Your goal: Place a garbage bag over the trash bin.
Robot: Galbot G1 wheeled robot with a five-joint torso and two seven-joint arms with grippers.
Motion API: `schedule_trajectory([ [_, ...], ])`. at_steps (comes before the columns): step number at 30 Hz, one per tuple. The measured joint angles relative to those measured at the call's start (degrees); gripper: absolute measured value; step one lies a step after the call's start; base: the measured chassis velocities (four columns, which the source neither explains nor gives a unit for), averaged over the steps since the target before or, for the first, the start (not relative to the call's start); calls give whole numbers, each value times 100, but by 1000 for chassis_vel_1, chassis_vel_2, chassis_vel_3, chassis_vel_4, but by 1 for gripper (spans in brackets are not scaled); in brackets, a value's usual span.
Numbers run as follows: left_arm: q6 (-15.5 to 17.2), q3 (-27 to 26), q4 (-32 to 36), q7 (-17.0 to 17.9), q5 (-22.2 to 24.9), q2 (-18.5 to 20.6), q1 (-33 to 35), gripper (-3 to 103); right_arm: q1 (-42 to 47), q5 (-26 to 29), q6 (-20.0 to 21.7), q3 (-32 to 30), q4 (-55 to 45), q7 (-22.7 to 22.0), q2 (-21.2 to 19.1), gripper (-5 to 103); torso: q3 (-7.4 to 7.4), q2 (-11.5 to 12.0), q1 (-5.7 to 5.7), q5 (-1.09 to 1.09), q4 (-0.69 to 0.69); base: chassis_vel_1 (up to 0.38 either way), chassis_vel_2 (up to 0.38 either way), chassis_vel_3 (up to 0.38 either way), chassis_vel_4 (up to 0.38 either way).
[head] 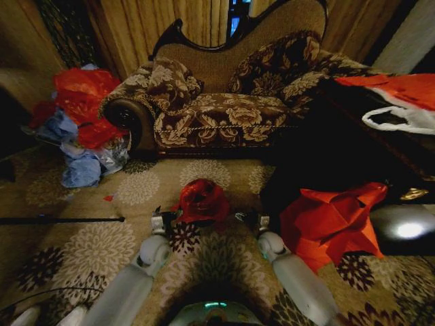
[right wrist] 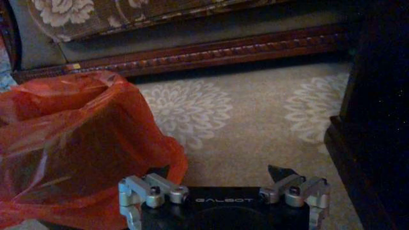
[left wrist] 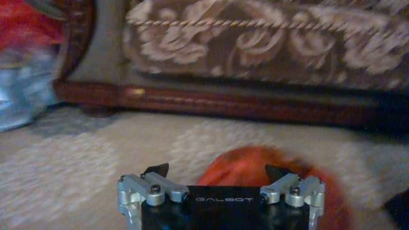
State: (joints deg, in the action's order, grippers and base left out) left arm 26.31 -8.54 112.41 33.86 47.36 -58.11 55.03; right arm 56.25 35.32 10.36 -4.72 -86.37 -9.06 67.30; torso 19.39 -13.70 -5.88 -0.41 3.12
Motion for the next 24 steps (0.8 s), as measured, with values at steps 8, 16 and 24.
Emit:
schedule_trajectory([
  [8,423,1177,-1423,549,1038,-609,-1957,97,264,-74,43,-341,-123,125,23,100,1,0,-1,3,2,0,0,0,0],
  [16,497,1539,-2753,927,1271,-1253,-2672,77,318,-42,30,-569,-107,248,12,100,1,0,-1,2,1,0,0,0,0],
  [24,585,1566,-3715,1297,1380,-1724,-2981,53,305,74,23,-736,-37,357,-74,100,1,0,-1,1,0,0,0,0,0],
])
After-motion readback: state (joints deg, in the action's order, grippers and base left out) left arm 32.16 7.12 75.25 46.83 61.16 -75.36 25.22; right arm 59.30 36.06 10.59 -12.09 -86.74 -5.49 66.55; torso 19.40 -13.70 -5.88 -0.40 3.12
